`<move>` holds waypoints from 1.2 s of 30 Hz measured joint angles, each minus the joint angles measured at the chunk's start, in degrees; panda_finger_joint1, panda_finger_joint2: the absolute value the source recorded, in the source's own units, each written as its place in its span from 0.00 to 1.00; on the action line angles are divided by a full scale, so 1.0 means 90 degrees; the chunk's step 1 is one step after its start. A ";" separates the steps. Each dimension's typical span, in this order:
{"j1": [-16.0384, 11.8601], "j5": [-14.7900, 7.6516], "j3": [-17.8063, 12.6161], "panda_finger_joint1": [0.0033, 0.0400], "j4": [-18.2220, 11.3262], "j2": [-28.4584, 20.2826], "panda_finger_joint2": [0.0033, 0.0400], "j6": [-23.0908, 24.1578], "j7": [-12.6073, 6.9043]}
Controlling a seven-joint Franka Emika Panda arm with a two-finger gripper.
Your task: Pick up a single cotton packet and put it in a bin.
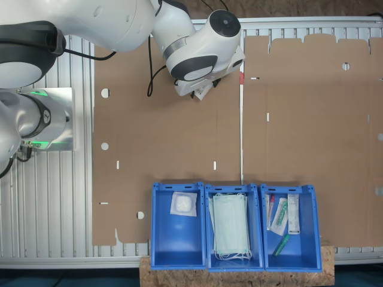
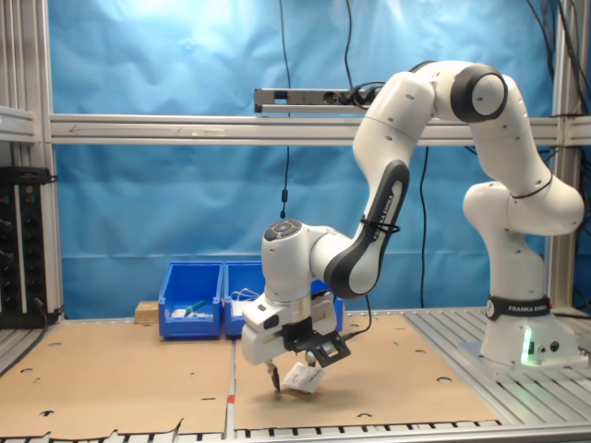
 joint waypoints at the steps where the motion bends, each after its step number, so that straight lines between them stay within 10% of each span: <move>1: 0.0000 0.0000 0.0000 1.00 0.0000 0.0000 1.00 0.0001 0.0000; 36: -0.0010 0.0000 0.0077 1.00 -0.0002 -0.0002 1.00 -0.0095 0.0000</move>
